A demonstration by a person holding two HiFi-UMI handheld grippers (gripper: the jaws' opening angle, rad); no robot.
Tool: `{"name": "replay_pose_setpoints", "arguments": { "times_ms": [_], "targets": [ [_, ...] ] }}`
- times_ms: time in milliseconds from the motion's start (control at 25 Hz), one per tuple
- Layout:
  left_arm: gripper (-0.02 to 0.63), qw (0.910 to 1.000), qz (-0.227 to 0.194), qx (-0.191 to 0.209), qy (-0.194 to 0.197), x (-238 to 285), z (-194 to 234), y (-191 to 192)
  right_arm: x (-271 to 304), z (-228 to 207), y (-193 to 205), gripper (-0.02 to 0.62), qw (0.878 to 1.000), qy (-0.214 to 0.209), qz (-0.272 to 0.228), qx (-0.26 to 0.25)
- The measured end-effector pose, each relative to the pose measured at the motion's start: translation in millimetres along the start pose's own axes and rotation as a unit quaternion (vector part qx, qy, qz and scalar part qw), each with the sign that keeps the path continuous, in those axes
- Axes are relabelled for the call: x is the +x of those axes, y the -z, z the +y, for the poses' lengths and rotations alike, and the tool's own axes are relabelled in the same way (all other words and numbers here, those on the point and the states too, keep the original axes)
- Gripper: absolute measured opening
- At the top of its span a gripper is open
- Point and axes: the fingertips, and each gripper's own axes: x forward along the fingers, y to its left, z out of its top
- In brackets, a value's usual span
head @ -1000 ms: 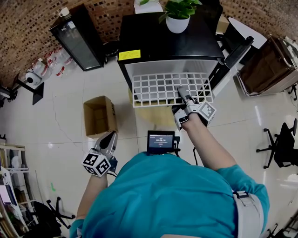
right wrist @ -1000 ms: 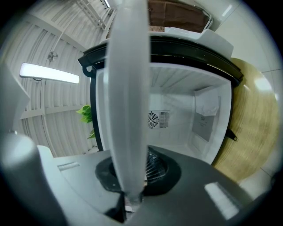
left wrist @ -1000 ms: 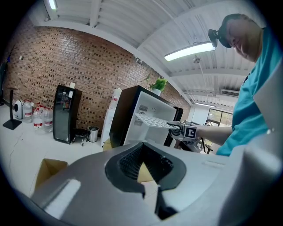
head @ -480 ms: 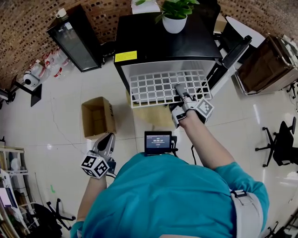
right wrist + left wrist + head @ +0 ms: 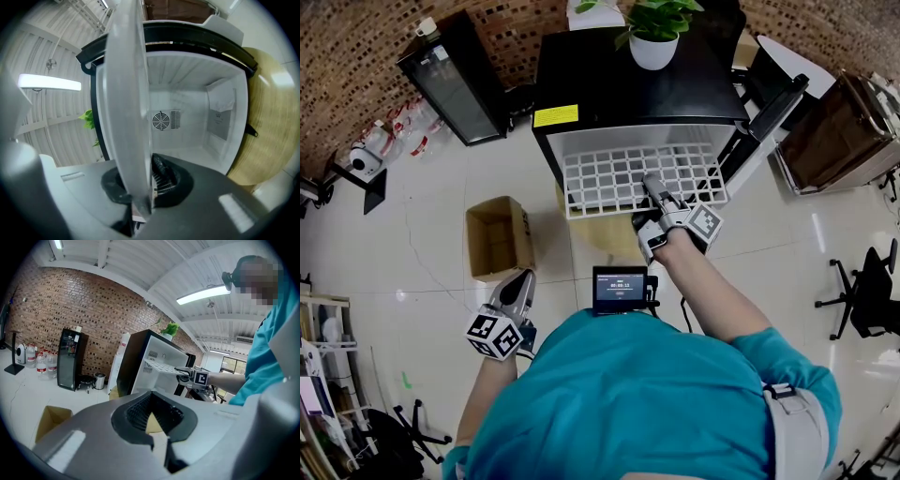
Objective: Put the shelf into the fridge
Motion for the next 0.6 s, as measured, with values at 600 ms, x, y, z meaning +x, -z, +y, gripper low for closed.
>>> {"name": "replay_pose_setpoints", "arguments": {
  "times_ms": [600],
  "targets": [
    [0.002,0.9999,-0.001,-0.005,-0.012,-9.4,11.9,11.3,30.5,3.7,-9.6,0.02,1.0,-0.004,-0.02,-0.022]
  ]
}}
